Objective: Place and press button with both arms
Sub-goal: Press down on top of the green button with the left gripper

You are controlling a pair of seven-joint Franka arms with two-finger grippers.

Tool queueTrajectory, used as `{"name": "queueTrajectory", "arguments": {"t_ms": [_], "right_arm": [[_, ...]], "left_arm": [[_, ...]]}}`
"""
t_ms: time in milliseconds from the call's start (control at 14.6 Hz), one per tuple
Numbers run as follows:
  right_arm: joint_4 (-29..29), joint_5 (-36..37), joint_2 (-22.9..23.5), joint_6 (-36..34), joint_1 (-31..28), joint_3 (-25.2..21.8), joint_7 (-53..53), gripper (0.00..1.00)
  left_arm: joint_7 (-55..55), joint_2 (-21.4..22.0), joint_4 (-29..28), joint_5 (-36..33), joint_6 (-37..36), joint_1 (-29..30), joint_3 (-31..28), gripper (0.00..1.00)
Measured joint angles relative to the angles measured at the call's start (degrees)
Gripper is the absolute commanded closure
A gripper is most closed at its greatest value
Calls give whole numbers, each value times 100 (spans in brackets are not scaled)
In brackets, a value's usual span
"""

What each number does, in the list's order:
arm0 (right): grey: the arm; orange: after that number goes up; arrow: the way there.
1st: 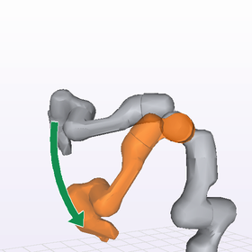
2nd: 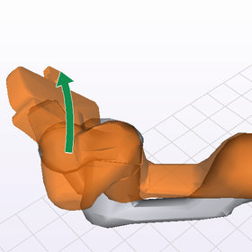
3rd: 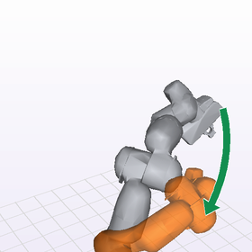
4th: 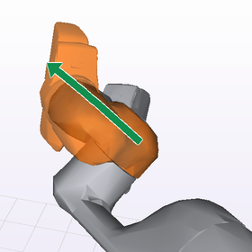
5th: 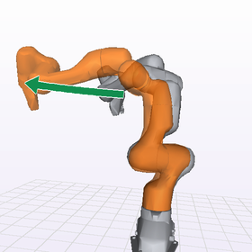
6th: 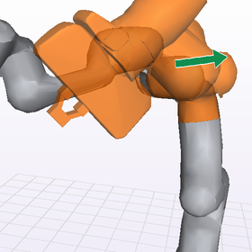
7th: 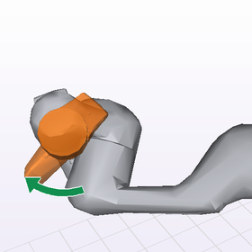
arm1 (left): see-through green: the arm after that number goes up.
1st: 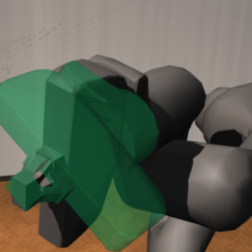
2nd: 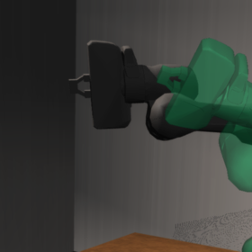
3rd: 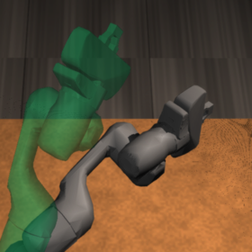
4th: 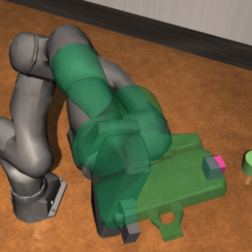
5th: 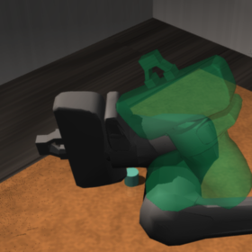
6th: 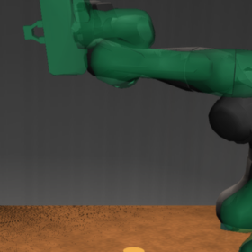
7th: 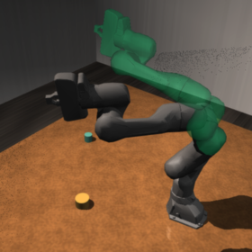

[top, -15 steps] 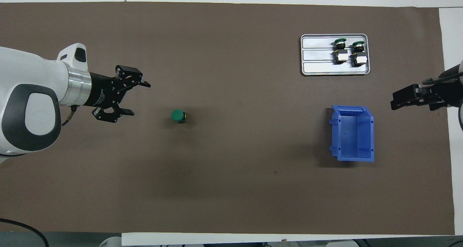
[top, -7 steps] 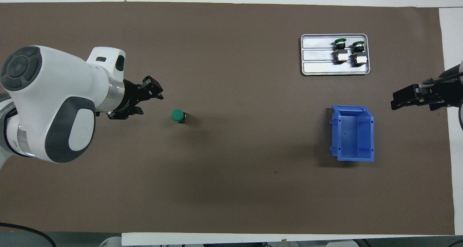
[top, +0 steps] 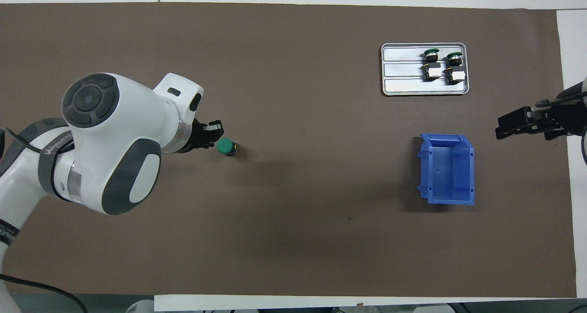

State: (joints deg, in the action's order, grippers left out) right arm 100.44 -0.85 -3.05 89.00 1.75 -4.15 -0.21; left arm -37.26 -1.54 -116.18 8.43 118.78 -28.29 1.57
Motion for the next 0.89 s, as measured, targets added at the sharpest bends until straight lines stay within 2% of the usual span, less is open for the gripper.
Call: {"name": "queueTrajectory", "arguments": {"t_ms": [412, 892], "right_arm": [[0, 0, 0, 0, 0, 0, 0, 2], [0, 0, 0, 0, 0, 0, 0, 2]], "left_arm": [[75, -428, 0, -24, 439, -64, 0, 100], [106, -578, -79, -26, 598, -153, 2, 100]]}}
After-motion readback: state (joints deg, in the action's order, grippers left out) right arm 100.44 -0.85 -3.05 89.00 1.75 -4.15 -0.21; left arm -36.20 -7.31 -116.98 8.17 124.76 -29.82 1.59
